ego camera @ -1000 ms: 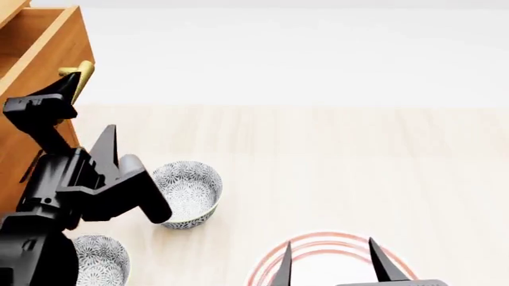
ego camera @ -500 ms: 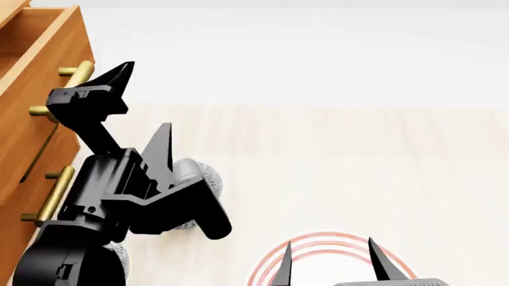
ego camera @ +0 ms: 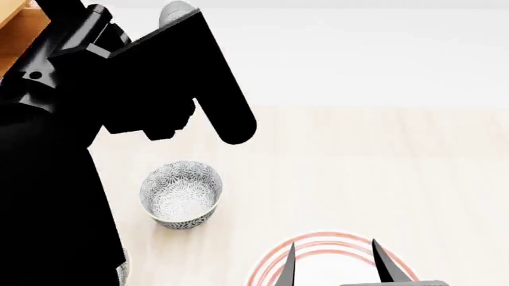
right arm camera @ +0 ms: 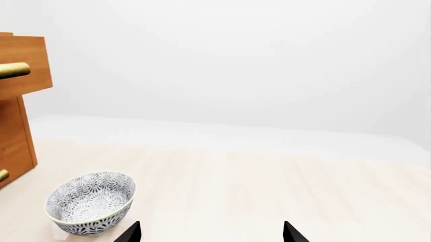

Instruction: Open the top drawer of the cabinet.

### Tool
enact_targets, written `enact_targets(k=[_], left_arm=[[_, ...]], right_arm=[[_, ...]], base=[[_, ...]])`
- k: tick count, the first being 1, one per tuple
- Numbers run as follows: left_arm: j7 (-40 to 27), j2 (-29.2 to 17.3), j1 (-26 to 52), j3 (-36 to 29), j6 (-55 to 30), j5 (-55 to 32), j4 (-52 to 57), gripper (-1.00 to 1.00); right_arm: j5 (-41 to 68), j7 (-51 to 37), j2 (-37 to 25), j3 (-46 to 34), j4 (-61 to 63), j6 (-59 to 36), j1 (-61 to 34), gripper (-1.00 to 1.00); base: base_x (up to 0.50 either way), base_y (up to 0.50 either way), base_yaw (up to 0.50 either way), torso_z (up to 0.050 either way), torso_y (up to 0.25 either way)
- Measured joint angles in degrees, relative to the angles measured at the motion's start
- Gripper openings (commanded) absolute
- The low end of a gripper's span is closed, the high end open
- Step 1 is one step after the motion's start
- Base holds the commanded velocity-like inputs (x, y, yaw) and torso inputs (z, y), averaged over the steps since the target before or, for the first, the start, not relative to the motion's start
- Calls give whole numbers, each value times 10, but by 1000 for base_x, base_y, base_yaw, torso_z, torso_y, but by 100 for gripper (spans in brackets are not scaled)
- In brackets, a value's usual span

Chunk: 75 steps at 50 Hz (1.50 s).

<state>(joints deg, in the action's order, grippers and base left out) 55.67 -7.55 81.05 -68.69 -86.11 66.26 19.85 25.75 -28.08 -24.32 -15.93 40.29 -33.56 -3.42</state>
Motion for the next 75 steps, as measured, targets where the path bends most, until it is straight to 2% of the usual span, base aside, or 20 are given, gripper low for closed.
enact_targets(k=[8,13,21,31,39,48,55,61,75], left_arm=[[166,32,74,75,-19,51,-47,100],[235,49,125,148,-27,43,-99,100],[295,64,184,260,-33,-13,-196,100],[323,71,215,357,-37,-54,-307,100],[272,73,224,406,-38,-124,-377,100],[95,74,240,449,-38,-300,-454,100],[2,75,246,481,-39,-377,-497,100],[-36,75,249,504,-39,-392,-522,100],[-36,75,231,545,-38,-334,-538,100]], right_arm=[[2,-3,-3,1,4,-3,-1,100],[3,-4,-3,1,5,-4,-2,100],[2,-4,0,-5,-2,-3,-7,100],[2,-5,0,-8,-7,-4,-12,100],[0,-6,0,-11,-11,-4,-13,100],[-1,-9,0,-12,-12,-2,-12,100],[-1,-9,-1,-12,-16,2,-10,100],[-2,-7,-1,-14,-20,7,-9,100],[-3,-8,-2,-18,-21,11,-6,100]], base=[[0,0,0,0,0],[0,0,0,0,0],[0,0,0,0,0],[0,0,0,0,0],[0,0,0,0,0],[0,0,0,0,0],[0,0,0,0,0],[0,0,0,0,0],[0,0,0,0,0]])
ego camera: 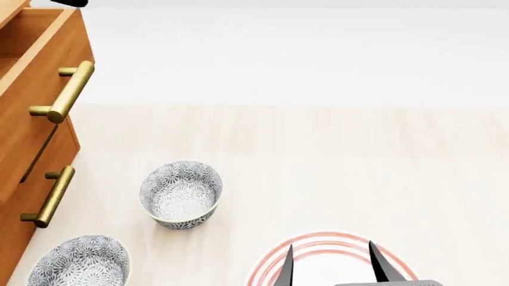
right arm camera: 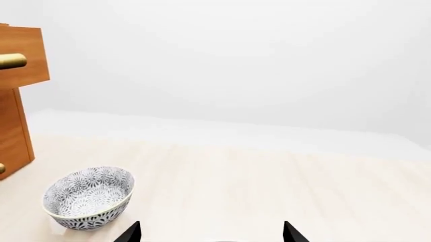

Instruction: Open the top drawer of the cabinet.

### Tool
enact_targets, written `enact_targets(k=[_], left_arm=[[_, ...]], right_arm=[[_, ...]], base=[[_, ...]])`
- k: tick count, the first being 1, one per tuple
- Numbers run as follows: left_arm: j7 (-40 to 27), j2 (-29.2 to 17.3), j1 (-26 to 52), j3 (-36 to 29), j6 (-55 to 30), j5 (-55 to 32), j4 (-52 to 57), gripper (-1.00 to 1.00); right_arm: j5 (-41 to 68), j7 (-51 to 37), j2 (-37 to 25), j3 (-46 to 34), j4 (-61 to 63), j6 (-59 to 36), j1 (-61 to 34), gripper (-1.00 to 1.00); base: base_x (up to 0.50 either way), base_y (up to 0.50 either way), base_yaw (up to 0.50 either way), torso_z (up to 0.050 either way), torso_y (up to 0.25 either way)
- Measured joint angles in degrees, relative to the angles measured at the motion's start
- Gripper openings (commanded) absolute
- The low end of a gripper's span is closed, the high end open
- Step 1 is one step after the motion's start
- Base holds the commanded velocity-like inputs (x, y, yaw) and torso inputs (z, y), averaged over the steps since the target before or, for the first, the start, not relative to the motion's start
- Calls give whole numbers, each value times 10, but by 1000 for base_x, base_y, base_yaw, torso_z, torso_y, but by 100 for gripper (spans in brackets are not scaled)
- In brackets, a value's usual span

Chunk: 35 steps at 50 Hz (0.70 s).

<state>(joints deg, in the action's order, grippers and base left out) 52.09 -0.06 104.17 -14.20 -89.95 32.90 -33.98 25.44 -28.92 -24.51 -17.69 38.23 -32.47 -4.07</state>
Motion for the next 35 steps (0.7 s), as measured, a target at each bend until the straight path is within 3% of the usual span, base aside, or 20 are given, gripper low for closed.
enact_targets(k=[35], left_arm=[[-83,-20,-61,56,49,-10,-24,100]], right_arm=[[0,-7,-4,-8,0,-6,-6,100]], base=[[0,0,0,0,0]])
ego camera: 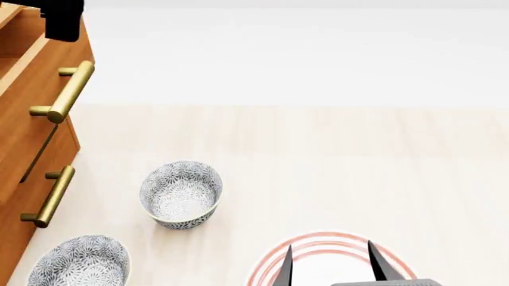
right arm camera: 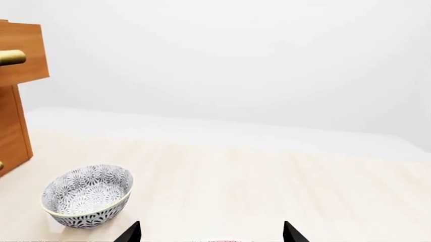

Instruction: Open the top drawer of the cabinet.

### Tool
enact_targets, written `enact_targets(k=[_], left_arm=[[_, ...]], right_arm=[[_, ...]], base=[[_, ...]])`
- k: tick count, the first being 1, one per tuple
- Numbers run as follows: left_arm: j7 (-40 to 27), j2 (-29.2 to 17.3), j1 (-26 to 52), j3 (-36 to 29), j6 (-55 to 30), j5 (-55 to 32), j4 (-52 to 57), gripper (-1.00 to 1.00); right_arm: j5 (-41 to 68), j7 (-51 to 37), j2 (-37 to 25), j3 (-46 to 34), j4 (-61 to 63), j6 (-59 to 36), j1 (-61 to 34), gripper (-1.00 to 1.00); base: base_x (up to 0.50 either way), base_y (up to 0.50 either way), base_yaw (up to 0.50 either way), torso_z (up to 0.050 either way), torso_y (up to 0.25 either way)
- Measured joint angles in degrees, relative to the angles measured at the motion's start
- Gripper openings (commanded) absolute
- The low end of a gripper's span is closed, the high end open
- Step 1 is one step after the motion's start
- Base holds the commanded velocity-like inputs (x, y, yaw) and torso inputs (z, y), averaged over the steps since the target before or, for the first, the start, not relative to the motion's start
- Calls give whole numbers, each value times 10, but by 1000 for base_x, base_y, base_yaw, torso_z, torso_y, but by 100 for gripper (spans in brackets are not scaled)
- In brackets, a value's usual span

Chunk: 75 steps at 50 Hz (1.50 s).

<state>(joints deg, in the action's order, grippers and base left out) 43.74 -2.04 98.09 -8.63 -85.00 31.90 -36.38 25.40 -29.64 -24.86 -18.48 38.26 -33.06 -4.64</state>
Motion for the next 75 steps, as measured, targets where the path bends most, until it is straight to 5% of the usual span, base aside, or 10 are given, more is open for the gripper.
enact_targets(k=[75], left_arm=[[-119,-49,-133,110,118,-58,-84,100]], right_arm=[[4,-12,-8,-12,7,-1,3,100]], base=[[0,0,0,0,0]])
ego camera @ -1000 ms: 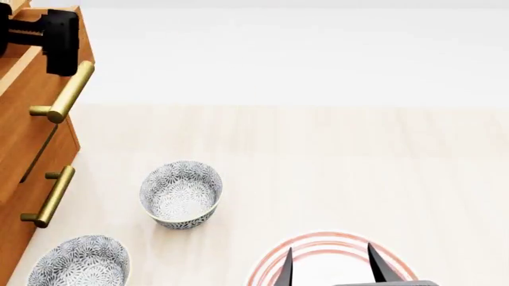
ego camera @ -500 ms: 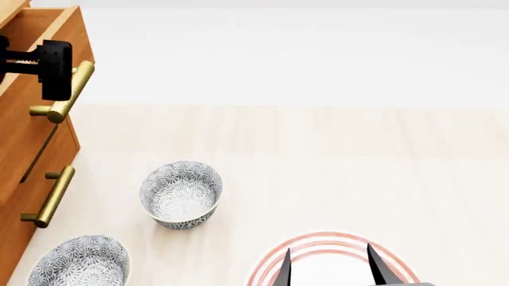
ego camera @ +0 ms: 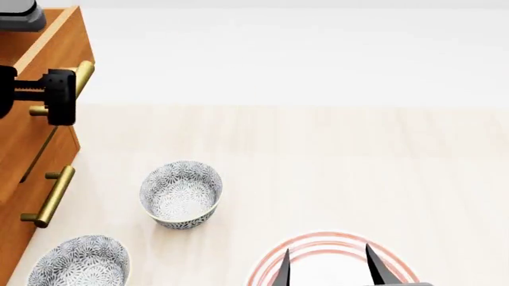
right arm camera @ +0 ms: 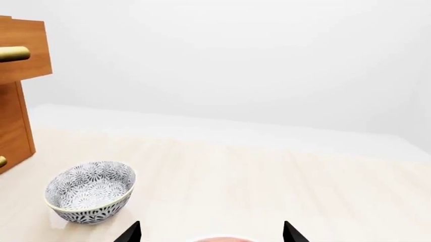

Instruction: Open the top drawer of the cabinet.

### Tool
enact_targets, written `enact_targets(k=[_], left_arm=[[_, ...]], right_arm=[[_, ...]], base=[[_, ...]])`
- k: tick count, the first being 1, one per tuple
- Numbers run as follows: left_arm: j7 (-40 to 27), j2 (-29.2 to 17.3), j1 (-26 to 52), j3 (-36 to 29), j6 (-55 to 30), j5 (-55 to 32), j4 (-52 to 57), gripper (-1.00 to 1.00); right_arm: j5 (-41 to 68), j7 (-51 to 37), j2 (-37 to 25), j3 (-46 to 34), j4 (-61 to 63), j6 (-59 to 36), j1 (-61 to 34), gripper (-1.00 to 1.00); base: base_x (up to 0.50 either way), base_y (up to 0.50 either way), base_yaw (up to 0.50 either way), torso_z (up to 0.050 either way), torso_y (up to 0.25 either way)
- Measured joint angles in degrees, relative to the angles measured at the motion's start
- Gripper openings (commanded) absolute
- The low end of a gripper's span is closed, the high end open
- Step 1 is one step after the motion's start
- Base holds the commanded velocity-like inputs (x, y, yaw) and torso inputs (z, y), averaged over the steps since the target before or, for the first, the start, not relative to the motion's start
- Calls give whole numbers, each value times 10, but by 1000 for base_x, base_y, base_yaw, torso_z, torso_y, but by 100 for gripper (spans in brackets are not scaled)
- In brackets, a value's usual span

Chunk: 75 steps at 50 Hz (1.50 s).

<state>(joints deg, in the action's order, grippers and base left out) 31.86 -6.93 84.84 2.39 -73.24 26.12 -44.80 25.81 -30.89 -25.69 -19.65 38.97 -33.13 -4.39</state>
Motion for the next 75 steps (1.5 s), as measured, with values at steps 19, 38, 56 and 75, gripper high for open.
enact_targets(k=[19,38,56,75], left_arm=[[-7,-2,-1,9,5,-10,-2,100],[4,12,-8,12,-14,-22,22,100],[-2,44,-19,-1,-32,-31,52,100],[-119,56,-23,-38,-59,-159,75,100]], right_arm=[[1,0,-2,-1,-6,5,2,100],[2,-2,-3,-4,-8,7,3,100],[6,-1,-8,0,-9,17,9,100],[8,2,-9,-1,-17,26,12,100]], base=[[0,0,0,0,0],[0,0,0,0,0],[0,0,0,0,0],[1,0,0,0,0]])
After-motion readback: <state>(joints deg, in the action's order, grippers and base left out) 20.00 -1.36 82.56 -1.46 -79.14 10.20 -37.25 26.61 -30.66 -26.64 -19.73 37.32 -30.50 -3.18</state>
